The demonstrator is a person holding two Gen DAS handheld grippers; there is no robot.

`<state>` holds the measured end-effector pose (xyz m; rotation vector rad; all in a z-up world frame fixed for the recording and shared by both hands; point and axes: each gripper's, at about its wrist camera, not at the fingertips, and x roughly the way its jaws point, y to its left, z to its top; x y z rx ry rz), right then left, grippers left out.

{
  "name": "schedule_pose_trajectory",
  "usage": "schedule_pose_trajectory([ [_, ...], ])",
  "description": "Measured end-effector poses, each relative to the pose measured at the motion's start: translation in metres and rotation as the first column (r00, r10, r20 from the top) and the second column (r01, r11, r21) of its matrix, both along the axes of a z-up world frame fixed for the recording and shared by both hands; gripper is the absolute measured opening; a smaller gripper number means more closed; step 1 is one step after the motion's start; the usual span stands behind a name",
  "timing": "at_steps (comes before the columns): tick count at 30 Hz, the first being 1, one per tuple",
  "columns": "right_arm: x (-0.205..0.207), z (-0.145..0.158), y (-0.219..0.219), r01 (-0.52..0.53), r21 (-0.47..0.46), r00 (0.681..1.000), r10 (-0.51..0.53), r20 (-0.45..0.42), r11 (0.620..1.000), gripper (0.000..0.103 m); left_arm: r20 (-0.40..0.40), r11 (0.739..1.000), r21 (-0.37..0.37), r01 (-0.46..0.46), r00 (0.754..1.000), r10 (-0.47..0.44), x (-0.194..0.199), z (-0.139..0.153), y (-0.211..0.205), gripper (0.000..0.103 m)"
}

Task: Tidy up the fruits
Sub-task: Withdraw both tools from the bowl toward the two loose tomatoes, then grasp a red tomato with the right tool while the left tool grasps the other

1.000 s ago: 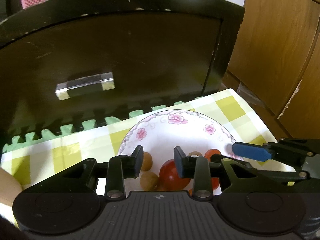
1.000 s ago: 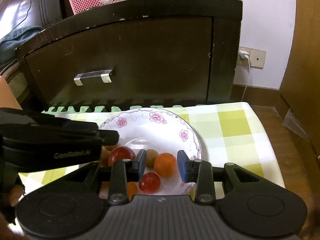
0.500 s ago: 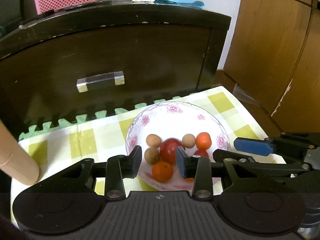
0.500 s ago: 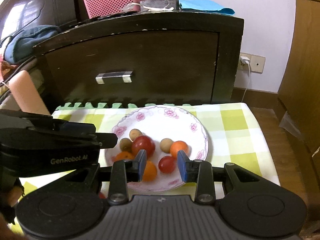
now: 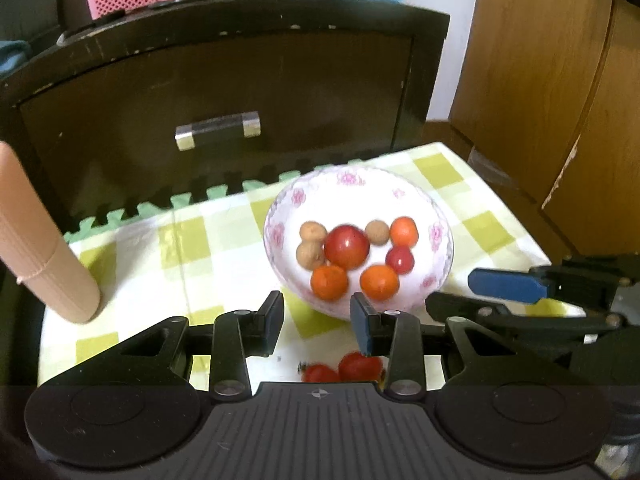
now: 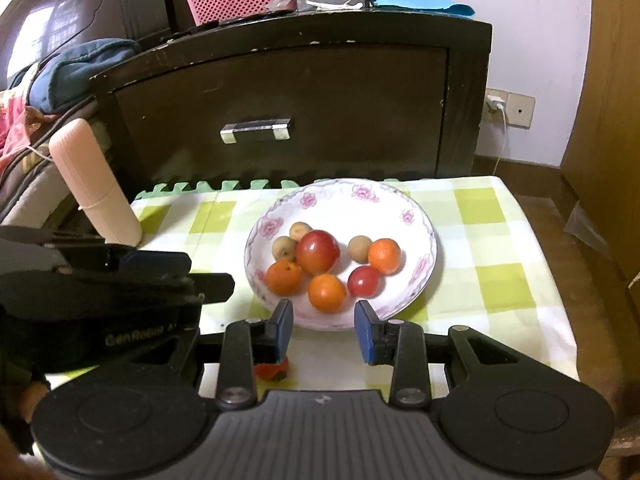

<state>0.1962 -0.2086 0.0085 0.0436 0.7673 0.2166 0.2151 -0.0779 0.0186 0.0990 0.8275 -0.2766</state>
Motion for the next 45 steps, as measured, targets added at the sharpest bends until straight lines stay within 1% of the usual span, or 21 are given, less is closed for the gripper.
schedule_pose_trajectory([
  [2, -0.002, -0.002, 0.001, -0.003, 0.005, 1.000, 0.003, -0.007, 1.000, 0.032, -0.008, 1.000, -0.006, -0.002, 1.000, 0.002, -0.004, -0.001, 0.003, 0.045],
  [8, -0.004, -0.009, 0.006, -0.019, 0.011, 0.999, 0.019, -0.040, 1.000, 0.032, -0.030, 1.000, 0.008, -0.015, 0.999, 0.015, -0.010, -0.008, 0.007, 0.045],
  [10, -0.003, -0.012, 0.008, -0.026, 0.008, 0.998, 0.026, -0.054, 1.000, 0.032, -0.043, 1.000, 0.006, -0.018, 0.999, 0.019, -0.009, -0.012, 0.009, 0.046],
  [14, 0.002, -0.023, 0.012, -0.039, 0.000, 0.996, 0.039, -0.084, 0.999, 0.033, -0.060, 0.999, 0.013, -0.031, 0.998, 0.032, -0.007, -0.018, 0.016, 0.053],
  [17, 0.007, -0.032, 0.016, -0.057, -0.005, 0.992, 0.056, -0.111, 0.998, 0.032, -0.079, 0.999, 0.006, -0.053, 0.995, 0.053, -0.004, -0.021, 0.026, 0.054],
  [22, 0.013, -0.043, 0.024, -0.131, -0.012, 0.983, 0.128, -0.134, 0.991, 0.033, -0.103, 0.997, -0.005, -0.076, 0.992, 0.075, -0.001, -0.025, 0.039, 0.054],
  [27, 0.018, -0.057, 0.037, -0.223, -0.069, 0.967, 0.211, -0.145, 0.972, 0.032, -0.112, 0.996, -0.014, -0.083, 0.990, 0.081, -0.001, -0.027, 0.049, 0.055],
  [30, 0.023, -0.064, 0.042, -0.268, -0.075, 0.955, 0.254, -0.155, 0.961, 0.032, -0.114, 0.996, -0.021, -0.083, 0.990, 0.080, -0.002, -0.027, 0.053, 0.056],
  [36, 0.032, -0.070, 0.047, -0.290, -0.072, 0.950, 0.277, -0.147, 0.954, 0.033, -0.128, 0.997, -0.030, -0.077, 0.989, 0.073, 0.001, -0.029, 0.053, 0.057],
  [41, 0.031, -0.070, 0.051, -0.283, -0.099, 0.952, 0.268, -0.145, 0.954, 0.030, -0.138, 0.998, -0.018, -0.059, 0.989, 0.056, -0.001, -0.034, 0.049, 0.058],
  [43, 0.030, -0.069, 0.050, -0.276, -0.093, 0.953, 0.260, -0.157, 0.957, 0.030, -0.153, 0.998, -0.019, -0.058, 0.987, 0.054, -0.001, -0.038, 0.049, 0.058],
  [45, 0.026, -0.068, 0.046, -0.259, -0.091, 0.956, 0.242, -0.166, 0.962, 0.030, -0.183, 0.997, -0.043, -0.056, 0.982, 0.048, -0.003, -0.042, 0.050, 0.058],
])
